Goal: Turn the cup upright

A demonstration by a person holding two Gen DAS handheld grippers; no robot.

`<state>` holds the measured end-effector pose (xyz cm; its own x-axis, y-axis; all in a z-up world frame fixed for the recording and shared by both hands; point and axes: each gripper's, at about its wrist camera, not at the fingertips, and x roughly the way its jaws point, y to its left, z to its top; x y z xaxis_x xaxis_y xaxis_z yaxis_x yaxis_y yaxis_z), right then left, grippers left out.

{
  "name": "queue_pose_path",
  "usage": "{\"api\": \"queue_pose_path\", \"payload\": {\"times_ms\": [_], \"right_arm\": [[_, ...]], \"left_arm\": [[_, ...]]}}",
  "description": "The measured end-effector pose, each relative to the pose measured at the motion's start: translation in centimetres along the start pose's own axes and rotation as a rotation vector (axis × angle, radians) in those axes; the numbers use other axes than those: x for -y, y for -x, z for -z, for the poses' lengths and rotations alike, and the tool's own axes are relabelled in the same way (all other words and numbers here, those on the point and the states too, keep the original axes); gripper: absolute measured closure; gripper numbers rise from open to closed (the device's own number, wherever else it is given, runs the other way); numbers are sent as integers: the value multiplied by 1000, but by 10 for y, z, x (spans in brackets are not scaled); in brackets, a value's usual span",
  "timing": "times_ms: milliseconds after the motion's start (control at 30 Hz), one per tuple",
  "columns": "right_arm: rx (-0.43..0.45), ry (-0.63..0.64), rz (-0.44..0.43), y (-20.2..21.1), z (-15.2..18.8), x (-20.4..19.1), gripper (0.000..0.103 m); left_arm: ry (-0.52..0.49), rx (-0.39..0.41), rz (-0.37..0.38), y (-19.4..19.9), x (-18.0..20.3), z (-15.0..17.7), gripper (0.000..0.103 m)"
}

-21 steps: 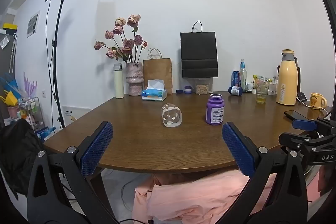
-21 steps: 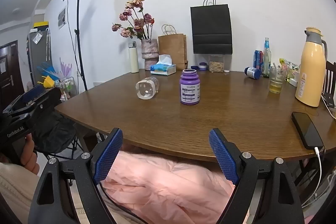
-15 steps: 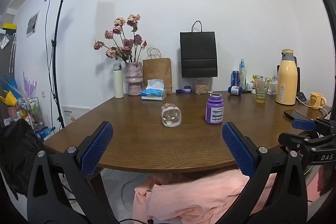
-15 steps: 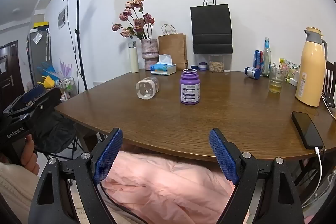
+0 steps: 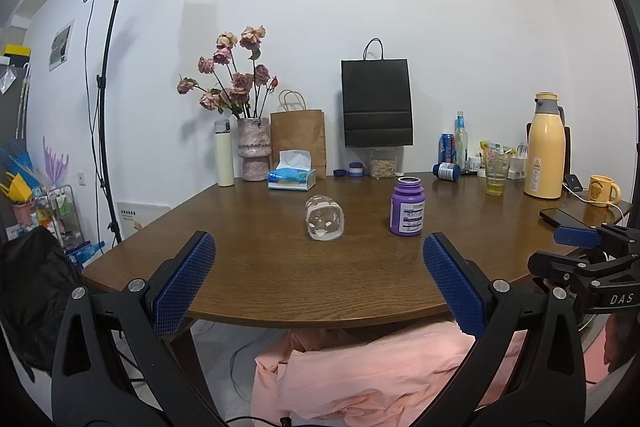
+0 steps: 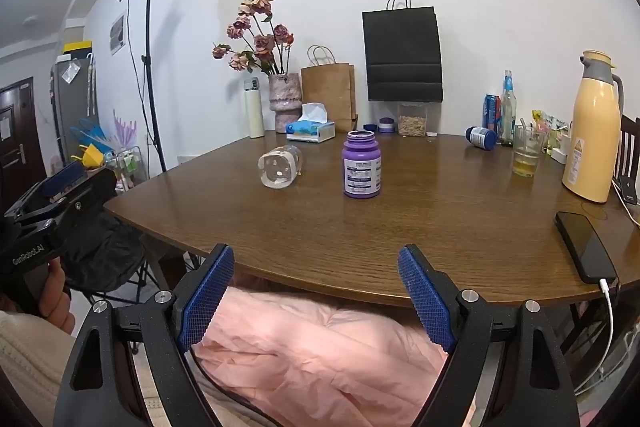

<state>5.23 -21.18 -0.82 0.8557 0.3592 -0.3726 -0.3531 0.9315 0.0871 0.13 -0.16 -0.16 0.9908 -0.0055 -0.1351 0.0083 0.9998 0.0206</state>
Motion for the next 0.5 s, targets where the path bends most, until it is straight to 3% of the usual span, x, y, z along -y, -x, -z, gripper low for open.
{"api": "queue_pose_path", "payload": {"times_ms": [500], "right_arm": [[3,8,9,0,-3,-1,15]], "left_arm": [[-1,1,-5,0,-1,-1,0]]}}
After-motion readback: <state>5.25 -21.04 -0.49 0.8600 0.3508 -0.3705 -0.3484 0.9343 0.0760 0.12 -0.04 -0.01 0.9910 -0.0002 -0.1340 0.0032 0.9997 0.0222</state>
